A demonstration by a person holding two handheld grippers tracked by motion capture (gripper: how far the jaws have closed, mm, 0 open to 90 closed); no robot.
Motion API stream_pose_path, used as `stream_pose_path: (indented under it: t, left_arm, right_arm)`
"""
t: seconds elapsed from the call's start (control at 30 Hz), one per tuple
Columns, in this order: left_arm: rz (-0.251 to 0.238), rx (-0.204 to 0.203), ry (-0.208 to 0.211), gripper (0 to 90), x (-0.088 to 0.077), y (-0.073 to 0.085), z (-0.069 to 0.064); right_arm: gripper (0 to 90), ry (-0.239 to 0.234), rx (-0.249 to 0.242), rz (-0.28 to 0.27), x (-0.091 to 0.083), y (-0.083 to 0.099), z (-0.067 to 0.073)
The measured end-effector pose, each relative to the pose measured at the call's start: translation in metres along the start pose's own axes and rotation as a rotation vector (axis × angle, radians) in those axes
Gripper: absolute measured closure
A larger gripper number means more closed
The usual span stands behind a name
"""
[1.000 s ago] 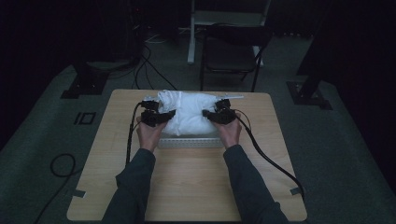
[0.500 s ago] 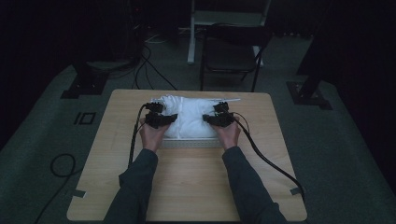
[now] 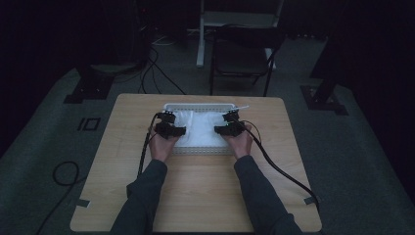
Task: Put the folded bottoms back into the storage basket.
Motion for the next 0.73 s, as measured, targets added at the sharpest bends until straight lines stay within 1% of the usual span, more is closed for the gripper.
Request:
stream_pose_path:
  t: [0.03, 0.1, 0.17, 0.2, 0.27, 0.37, 0.43, 0.5, 0.57, 0.67, 0.73]
  left_arm:
    - [-0.019, -0.004, 0.000, 36.4, -0.004, 0.000, 0.002]
    - [-0.075, -0.014, -0.019, 34.8, -0.016, 0.000, 0.007]
    - [-0.136, -0.030, -0.027, 34.8, -0.030, 0.000, 0.013]
    - [-0.163, -0.042, -0.027, 34.9, -0.038, 0.000, 0.016]
    - [-0.191, -0.050, -0.025, 35.4, -0.048, 0.003, 0.024]
    - [-0.214, -0.061, -0.036, 35.4, -0.056, 0.011, 0.034]
    - [-0.223, -0.074, -0.040, 35.4, -0.057, 0.017, 0.041]
    - [-0.218, -0.079, -0.045, 35.4, -0.055, 0.024, 0.048]
    - [-0.217, -0.098, -0.049, 35.4, -0.052, 0.030, 0.055]
    - [-0.219, -0.128, -0.055, 35.4, -0.048, 0.037, 0.065]
    - [-0.223, -0.137, -0.070, 35.3, -0.045, 0.041, 0.073]
  right_arm:
    - [45.3, 0.005, 0.002, -0.011, -0.002, -0.001, -0.002]
    - [38.9, 0.033, -0.014, -0.059, -0.011, -0.004, -0.005]
    - [37.7, 0.054, -0.027, -0.121, -0.024, -0.005, -0.008]
    - [37.4, 0.065, -0.029, -0.144, -0.030, -0.005, -0.011]
    - [37.4, 0.079, -0.026, -0.166, -0.039, -0.002, -0.018]
    - [38.0, 0.093, -0.019, -0.178, -0.046, 0.006, -0.029]
    - [38.2, 0.096, -0.010, -0.194, -0.050, 0.013, -0.036]
    - [38.5, 0.109, 0.002, -0.202, -0.052, 0.020, -0.044]
    - [39.2, 0.115, 0.023, -0.216, -0.053, 0.027, -0.054]
    - [39.8, 0.122, 0.058, -0.214, -0.051, 0.035, -0.067]
    - [39.6, 0.134, 0.076, -0.215, -0.050, 0.039, -0.075]
Point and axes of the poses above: each handheld gripper's, and its own axes: x roughly forward along the jaws, y roughly out of its underside, z roughly to its left, the point moved 6 cm from there along x, roughly forward along the jaws, and after that the axes turned 13 degrees about z, right-handed, at the moved point
